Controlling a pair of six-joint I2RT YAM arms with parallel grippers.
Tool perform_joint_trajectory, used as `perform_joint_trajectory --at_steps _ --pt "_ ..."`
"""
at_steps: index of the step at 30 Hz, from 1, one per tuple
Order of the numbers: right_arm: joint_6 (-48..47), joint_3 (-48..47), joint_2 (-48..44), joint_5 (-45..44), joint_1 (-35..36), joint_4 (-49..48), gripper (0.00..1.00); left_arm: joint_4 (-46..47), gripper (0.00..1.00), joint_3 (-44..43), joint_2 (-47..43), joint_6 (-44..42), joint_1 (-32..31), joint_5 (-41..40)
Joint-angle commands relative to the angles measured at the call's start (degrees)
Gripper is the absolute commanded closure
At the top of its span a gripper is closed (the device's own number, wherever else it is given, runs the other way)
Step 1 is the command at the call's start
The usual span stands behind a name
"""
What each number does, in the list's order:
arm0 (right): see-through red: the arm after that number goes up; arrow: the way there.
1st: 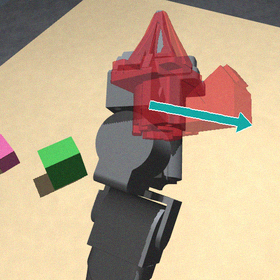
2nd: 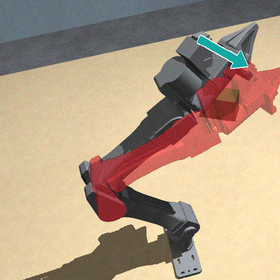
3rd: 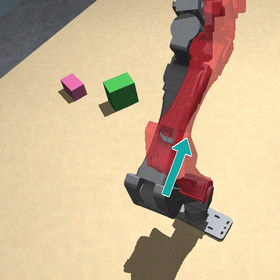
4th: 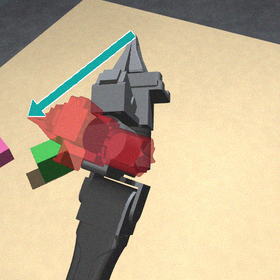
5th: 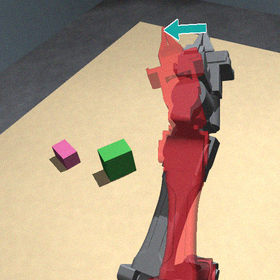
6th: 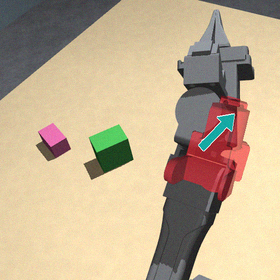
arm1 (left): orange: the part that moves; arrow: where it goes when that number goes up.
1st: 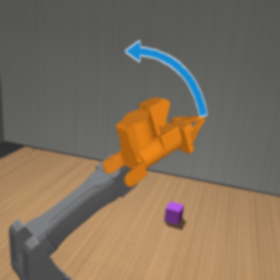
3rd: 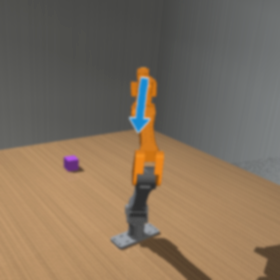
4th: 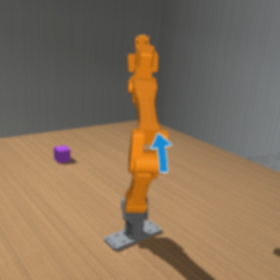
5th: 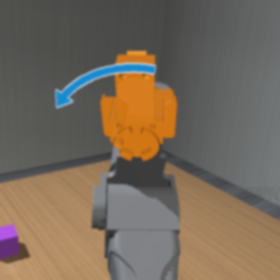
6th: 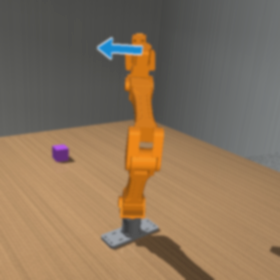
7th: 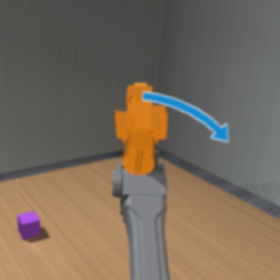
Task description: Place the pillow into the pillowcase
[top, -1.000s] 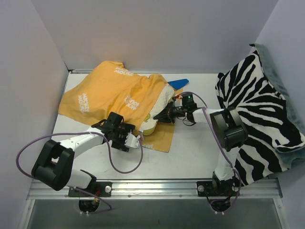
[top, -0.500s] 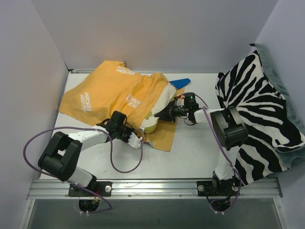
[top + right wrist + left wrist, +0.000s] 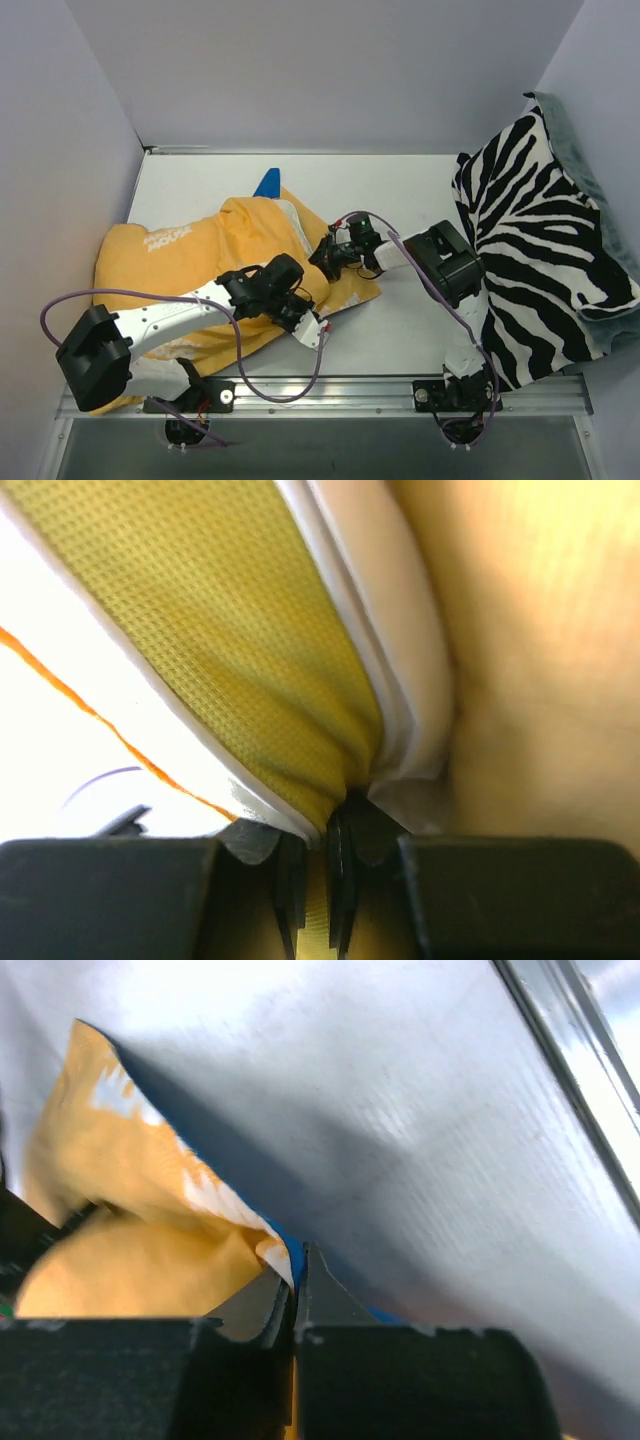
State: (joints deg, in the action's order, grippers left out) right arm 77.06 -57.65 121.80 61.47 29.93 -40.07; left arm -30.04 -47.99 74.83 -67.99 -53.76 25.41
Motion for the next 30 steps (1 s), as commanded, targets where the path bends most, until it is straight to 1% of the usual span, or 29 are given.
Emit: perform_joint_trajectory --at_steps 1,2,3,4,5,6,7,8,9,10,11,12,13,14,15,16,17,18,20,21,22,23,24,25,26,28,30 --pt "-12.8 1.4 2.4 -10.2 -3.0 17.6 1.00 0.0 0.95 1.0 -4.5 2.8 1.2 6.9" --pt "-14.7 1.3 2.1 -10.2 -3.4 19.7 1.00 0.0 0.89 1.1 -5.1 4.3 1.5 5.4" --pt "-16.2 1.4 1.4 -10.1 -3.7 21.6 1.00 0.2 0.83 0.8 -5.7 9.3 1.8 4.8" --pt "-19.7 1.2 1.1 -10.1 -3.7 23.4 1.00 0.1 0.60 -0.2 -6.4 12.8 2.7 4.4" --pt "-21.9 0.4 0.6 -9.9 -3.7 25.4 1.00 0.4 0.50 -2.4 -6.7 16.9 3.6 3.1" --pt "-24.2 0.1 -0.4 -10.0 -3.3 30.4 1.00 0.7 0.42 -3.9 -6.9 26.1 4.4 2.0" --pt "-28.7 0.0 -0.9 -10.1 -3.2 32.5 1.00 0.7 0.38 -5.4 -6.5 30.3 6.7 1.2" --pt "-30.4 0.3 -1.5 -10.1 -3.0 33.9 1.00 0.3 0.32 -8.6 -6.2 34.0 8.3 0.8" --pt "-32.4 0.9 -3.0 -10.1 -2.5 37.1 0.98 0.1 0.30 -9.9 -5.7 40.0 9.9 0.1" --pt "-34.4 1.5 -4.0 -10.1 -2.3 37.9 0.90 -0.1 0.28 -11.0 -4.4 42.6 13.7 -0.2" --pt "-35.0 2.8 -6.5 -10.0 -1.6 38.9 0.79 -0.4 0.24 -13.6 -2.3 46.9 17.4 -0.3" --pt "-35.7 3.2 -7.9 -9.3 -1.2 39.3 0.73 -0.7 0.23 -14.9 -0.8 48.7 17.5 -0.4" --pt "-37.9 3.2 -9.2 -8.6 -0.6 39.8 0.70 -1.5 0.21 -16.5 0.9 50.6 20.0 -0.9" --pt "-39.5 2.8 -11.6 -7.9 -0.1 43.8 0.67 -1.8 0.21 -19.1 2.8 53.5 21.7 -0.9" --pt "-41.1 1.7 -12.7 -5.8 0.3 45.7 0.66 -1.7 0.21 -20.8 6.5 55.0 22.6 -2.5" --pt "-42.9 0.9 -13.6 -4.8 0.1 47.4 0.66 -1.8 0.21 -22.2 8.4 56.5 23.9 -4.3" --pt "-46.7 -0.1 -15.4 -4.3 -0.7 52.2 0.66 -1.9 0.21 -23.6 10.4 58.5 24.2 -5.3" --pt "-48.5 -2.2 -16.2 -3.8 -1.9 53.8 0.66 -2.1 0.21 -27.0 13.8 58.8 24.5 -7.4" --pt "-53.5 -4.6 -18.3 -5.1 -7.1 57.2 0.65 -2.0 0.20 -30.1 16.8 58.8 24.5 -9.4" --pt "-54.5 -7.7 -18.7 -8.8 -9.2 57.7 0.61 -2.2 0.19 -33.1 19.8 58.2 24.4 -10.5" --pt "-54.8 -9.2 -18.6 -10.1 -12.9 58.0 0.59 -2.2 0.18 -35.0 21.3 57.9 24.4 -10.9" --pt "-54.9 -11.2 -17.5 -11.2 -14.4 58.0 0.57 -2.2 0.16 -36.6 22.7 57.0 24.3 -11.1" --pt "-55.1 -13.3 -16.1 -12.9 -15.2 58.1 0.57 -1.8 0.12 -39.5 25.3 56.1 24.1 -11.2" --pt "-55.8 -18.3 -14.6 -16.0 -16.0 59.1 0.57 -1.6 0.11 -40.9 26.7 55.3 23.8 -12.1" --pt "-56.1 -20.3 -11.5 -17.3 -16.7 60.2 0.57 -1.4 0.11 -42.4 28.2 53.5 23.3 -12.4" --pt "-56.1 -24.9 -8.8 -18.7 -16.9 60.1 0.58 -0.8 0.10 -45.7 31.9 51.4 21.9 -14.0" --pt "-55.1 -27.8 -4.8 -20.7 -16.1 59.8 0.58 -0.3 0.11 -47.4 35.2 49.5 21.5 -14.3"
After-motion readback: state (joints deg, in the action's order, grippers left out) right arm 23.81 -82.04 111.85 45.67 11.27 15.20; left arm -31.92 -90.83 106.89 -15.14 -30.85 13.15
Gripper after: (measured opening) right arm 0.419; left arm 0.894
